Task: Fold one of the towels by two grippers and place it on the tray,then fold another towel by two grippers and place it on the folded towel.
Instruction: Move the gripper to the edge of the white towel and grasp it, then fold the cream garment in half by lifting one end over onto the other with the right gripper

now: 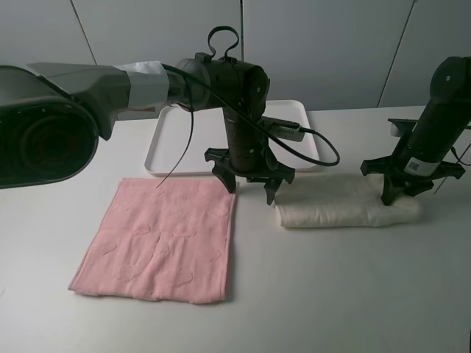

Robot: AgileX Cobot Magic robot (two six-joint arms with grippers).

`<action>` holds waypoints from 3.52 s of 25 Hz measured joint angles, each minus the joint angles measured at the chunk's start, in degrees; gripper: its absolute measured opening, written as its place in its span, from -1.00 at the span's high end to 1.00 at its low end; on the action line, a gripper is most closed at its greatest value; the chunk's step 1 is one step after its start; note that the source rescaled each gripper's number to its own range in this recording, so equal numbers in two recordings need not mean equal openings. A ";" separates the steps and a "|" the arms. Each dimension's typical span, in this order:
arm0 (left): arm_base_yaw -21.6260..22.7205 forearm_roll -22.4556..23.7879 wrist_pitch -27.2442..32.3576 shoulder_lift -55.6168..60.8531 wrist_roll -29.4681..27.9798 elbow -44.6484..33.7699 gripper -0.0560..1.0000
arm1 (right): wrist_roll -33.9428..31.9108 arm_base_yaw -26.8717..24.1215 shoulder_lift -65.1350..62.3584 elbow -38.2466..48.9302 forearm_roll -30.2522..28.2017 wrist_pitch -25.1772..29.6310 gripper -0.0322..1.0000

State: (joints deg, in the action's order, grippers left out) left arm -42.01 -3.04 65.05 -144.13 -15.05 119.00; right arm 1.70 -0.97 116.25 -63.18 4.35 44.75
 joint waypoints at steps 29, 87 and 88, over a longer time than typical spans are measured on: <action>0.10 -2.10 -1.79 0.99 3.20 -0.10 -0.97 | 8.56 -0.31 2.74 -1.30 5.27 1.09 0.82; -2.50 6.27 -2.42 0.07 2.45 -0.10 -0.97 | 14.77 -0.39 -9.17 -0.15 27.21 11.16 0.83; -2.50 6.27 -2.42 0.07 2.58 -0.10 -0.97 | 16.28 -0.39 -9.17 -0.04 30.13 11.73 0.83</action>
State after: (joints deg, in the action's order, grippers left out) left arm -44.51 3.23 62.63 -144.06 -12.47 118.90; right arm 17.97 -1.37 107.09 -63.21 34.48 56.48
